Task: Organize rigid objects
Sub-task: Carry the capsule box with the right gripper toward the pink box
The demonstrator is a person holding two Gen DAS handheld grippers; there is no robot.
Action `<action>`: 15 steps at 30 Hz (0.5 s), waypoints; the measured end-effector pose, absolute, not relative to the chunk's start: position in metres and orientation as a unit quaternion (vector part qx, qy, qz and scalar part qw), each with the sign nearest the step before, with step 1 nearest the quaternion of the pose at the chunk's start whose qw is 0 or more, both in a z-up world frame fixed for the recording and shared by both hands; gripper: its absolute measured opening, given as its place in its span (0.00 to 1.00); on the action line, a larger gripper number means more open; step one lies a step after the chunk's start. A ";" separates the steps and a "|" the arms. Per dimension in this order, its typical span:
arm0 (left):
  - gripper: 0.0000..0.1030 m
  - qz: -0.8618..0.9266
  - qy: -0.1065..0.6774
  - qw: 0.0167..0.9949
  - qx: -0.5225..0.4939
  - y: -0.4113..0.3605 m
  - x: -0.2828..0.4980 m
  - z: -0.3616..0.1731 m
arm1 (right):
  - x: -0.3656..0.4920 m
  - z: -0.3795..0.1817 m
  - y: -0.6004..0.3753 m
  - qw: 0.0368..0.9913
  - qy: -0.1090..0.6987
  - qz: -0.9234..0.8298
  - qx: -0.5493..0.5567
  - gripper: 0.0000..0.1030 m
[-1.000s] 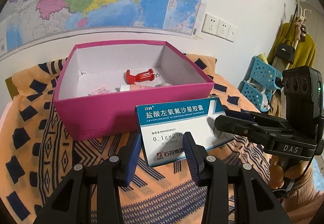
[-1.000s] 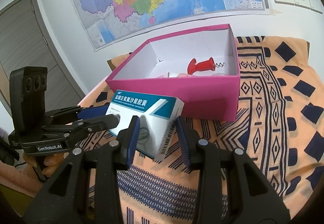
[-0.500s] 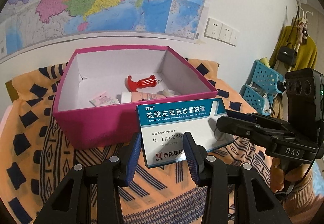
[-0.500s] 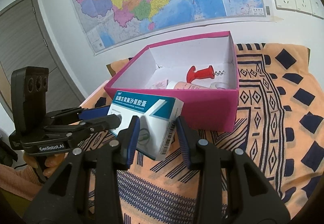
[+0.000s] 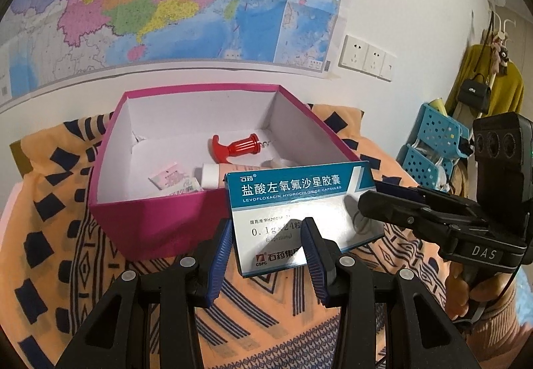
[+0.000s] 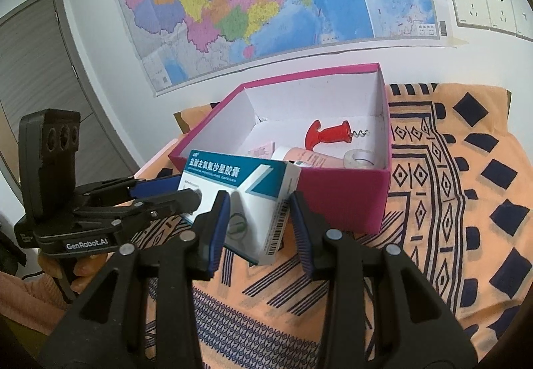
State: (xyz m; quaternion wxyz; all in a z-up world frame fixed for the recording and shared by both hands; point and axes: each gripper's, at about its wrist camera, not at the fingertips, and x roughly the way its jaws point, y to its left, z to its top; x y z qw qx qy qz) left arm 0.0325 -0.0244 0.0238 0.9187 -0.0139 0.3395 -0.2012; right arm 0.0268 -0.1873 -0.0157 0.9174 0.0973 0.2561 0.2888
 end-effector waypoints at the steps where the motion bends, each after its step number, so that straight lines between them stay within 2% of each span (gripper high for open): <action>1: 0.41 -0.201 0.340 0.919 -0.015 -0.024 0.033 0.024 | 0.027 -0.015 -0.187 0.918 0.255 0.289 0.097 0.39; 15: 0.41 -0.198 0.333 0.922 -0.010 -0.027 0.042 0.031 | 0.034 -0.012 -0.189 0.919 0.249 0.290 0.095 0.39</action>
